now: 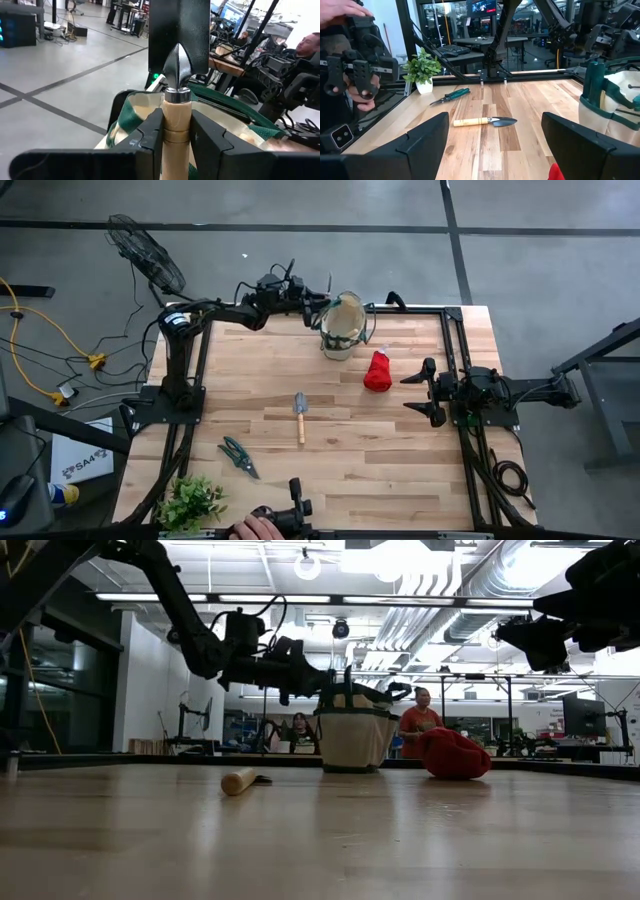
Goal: Pick & Place Garden tools in Gardening bag
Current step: Put the brown trowel into the gardening bag
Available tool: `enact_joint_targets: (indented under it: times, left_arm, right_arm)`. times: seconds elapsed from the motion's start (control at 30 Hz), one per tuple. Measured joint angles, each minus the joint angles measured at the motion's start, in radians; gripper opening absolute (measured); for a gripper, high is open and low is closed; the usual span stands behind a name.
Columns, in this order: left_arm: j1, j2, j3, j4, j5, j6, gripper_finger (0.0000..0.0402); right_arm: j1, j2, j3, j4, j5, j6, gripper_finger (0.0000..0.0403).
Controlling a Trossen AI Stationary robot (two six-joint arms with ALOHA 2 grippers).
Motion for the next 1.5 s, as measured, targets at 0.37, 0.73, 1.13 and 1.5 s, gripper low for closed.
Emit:
enact_joint_targets:
  times: [0.37, 0.73, 1.13, 1.5]
  left_arm:
    - [-0.006, 0.006, 0.007, 0.064, -0.020, -0.020, 0.0074]
    - [-0.027, 0.006, 0.051, 0.015, 0.021, -0.077, 0.0074]
    - [-0.046, 0.006, 0.051, -0.070, 0.044, -0.075, 0.0074]
    - [-0.035, 0.002, 0.050, -0.011, 0.015, -0.024, 0.0074]
  right_arm:
    - [0.000, 0.000, 0.000, 0.000, 0.000, 0.000, 0.0311]
    - [0.000, 0.000, 0.000, 0.000, 0.000, 0.000, 0.0311]
    - [0.000, 0.000, 0.000, 0.000, 0.000, 0.000, 0.0311]
    - [0.000, 0.000, 0.000, 0.000, 0.000, 0.000, 0.0311]
